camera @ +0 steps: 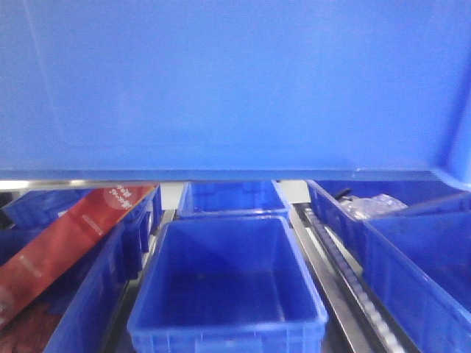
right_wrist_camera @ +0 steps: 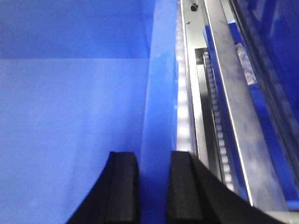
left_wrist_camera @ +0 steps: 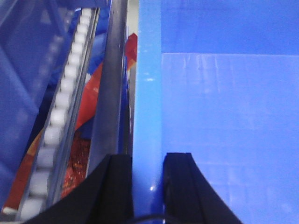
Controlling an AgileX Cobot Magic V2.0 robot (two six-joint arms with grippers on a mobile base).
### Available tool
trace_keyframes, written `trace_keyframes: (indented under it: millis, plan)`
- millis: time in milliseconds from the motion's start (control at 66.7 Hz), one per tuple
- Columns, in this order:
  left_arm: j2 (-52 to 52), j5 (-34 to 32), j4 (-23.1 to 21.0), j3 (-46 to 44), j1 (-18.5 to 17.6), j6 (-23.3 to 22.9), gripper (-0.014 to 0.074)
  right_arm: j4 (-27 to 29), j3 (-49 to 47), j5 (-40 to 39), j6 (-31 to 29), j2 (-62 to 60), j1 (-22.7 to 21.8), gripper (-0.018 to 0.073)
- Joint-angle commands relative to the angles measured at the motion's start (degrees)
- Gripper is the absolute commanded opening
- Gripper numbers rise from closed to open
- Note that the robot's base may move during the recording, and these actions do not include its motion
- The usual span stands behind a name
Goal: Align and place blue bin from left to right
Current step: 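Drive the held blue bin toward another rack of blue bins, then push the held blue bin forward over the rack's steel rail with both grippers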
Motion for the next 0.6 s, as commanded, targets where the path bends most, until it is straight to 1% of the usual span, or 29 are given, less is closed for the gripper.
trace_keyframes:
  millis: [0,584]
  plan:
    - [-0.74,-4.65,2.08,-0.66,-0.61,-0.03,-0.0111,-0.54,-1.05,-5.24,-1.25,-0.74,0.52,-0.0078]
    - [-0.74,-4.76,2.18,-0.66,-0.61,-0.03,-0.0111,-0.54,-1.05,-5.24,-1.25,-0.74,0.52,-0.0078]
